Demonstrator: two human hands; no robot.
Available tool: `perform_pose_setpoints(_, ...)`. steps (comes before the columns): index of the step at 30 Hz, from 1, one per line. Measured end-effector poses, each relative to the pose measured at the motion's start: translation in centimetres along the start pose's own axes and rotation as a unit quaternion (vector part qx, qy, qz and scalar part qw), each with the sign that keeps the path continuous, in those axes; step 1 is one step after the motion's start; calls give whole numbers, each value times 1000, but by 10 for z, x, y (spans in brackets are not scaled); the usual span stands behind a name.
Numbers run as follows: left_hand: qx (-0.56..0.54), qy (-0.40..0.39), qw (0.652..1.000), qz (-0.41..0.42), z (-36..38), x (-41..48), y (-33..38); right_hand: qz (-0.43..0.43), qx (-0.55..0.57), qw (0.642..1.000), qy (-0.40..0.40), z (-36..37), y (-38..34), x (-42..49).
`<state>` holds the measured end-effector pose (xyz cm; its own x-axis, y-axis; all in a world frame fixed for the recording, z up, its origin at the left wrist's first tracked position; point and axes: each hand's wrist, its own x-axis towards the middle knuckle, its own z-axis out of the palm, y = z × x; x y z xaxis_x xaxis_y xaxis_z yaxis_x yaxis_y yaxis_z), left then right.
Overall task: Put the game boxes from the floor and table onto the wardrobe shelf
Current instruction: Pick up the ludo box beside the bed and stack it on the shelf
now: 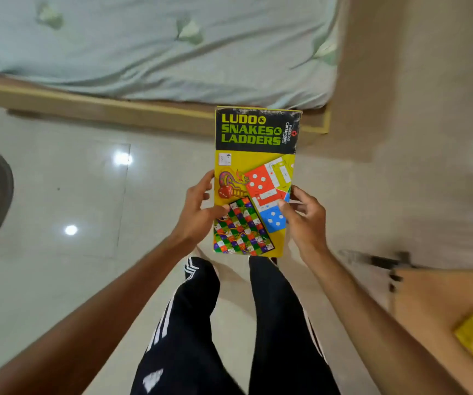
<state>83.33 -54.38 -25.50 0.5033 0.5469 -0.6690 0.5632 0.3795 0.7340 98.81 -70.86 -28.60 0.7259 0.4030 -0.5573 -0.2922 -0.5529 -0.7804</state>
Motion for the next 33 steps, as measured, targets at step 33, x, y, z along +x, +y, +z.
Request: perform_pose_setpoints(33,14,-159,982,104,411,182,423,-52,121,985,112,-461,-239,265)
